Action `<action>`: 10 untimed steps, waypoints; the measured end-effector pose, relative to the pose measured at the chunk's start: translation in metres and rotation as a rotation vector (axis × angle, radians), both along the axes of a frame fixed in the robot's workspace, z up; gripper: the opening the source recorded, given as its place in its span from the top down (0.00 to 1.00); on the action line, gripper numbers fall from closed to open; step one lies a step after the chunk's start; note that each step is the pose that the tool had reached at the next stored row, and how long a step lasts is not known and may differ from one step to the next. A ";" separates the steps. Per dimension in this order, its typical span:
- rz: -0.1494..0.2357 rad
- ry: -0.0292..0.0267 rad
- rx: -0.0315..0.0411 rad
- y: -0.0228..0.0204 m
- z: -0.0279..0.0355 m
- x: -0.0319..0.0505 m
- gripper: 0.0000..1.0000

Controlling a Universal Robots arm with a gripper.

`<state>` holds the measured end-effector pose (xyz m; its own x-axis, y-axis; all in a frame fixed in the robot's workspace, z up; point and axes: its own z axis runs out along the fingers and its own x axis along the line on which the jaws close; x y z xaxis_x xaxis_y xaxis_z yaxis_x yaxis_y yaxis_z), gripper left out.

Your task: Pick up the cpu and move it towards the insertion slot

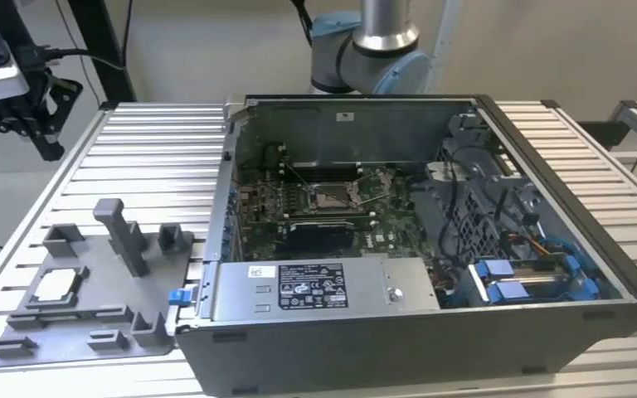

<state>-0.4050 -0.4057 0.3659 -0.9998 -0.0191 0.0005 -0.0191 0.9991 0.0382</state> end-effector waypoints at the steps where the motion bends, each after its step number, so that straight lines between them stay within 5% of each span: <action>1: 0.000 0.0000 0.0000 -0.0019 -0.0001 -0.0011 1.00; 10: 0.000 0.0000 0.0000 -0.0169 -0.0019 -0.0120 1.00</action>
<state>-0.4170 -0.4226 0.3640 -0.9998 -0.0191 0.0006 -0.0191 0.9991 0.0382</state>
